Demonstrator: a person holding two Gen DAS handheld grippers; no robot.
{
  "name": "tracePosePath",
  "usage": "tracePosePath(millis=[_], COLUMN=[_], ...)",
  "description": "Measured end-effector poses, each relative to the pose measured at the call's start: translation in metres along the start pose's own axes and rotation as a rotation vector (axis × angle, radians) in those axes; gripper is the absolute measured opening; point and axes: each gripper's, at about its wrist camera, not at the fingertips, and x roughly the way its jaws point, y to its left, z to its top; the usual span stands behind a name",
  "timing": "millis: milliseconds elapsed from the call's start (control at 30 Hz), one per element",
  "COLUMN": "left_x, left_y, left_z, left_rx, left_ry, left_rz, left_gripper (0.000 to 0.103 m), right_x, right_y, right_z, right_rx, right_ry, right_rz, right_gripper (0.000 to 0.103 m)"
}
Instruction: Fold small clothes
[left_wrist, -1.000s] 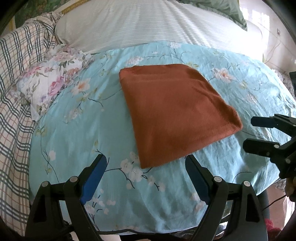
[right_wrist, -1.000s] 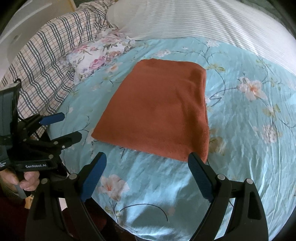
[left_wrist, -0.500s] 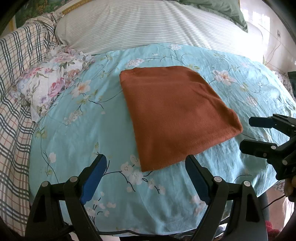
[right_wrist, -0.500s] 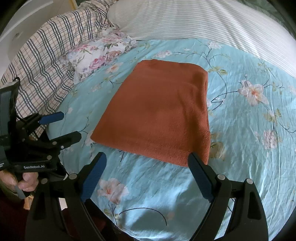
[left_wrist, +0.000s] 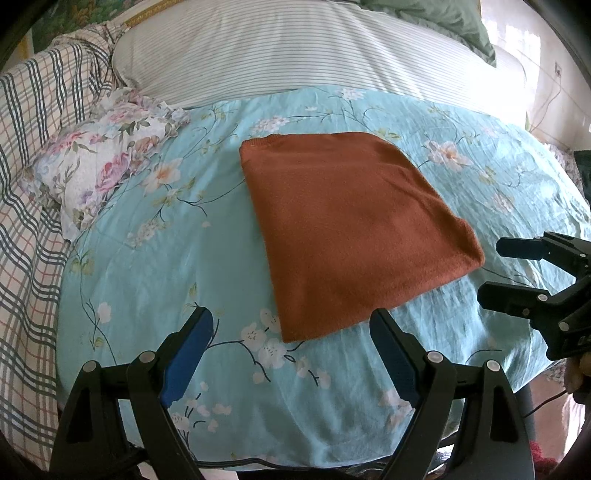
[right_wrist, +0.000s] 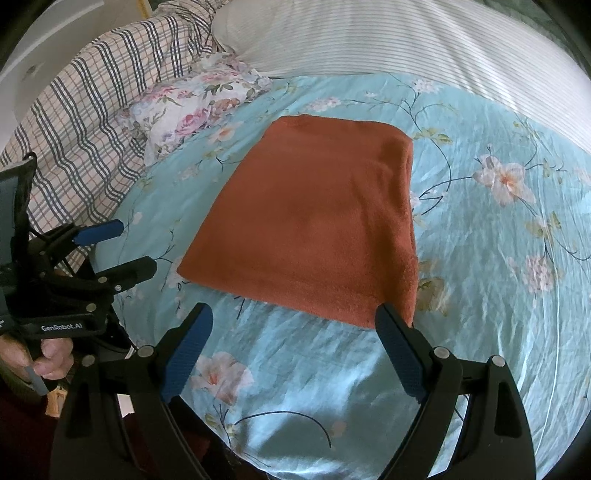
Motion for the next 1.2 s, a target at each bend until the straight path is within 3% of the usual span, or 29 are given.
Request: tracePosePath(millis=[1200], left_x=[-0.0098], left_y=[-0.0087], left_z=[0.0025], left_rx=[-0.018], left_ry=[-0.02], left_rz=[-0.003], left_gripper=[0.087], right_x=[-0.0068], right_y=[0.0068], right_z=[0.0049], right_rx=[-0.016], right_ry=[-0.019], right_rz=[0.001], right_gripper=[0.09])
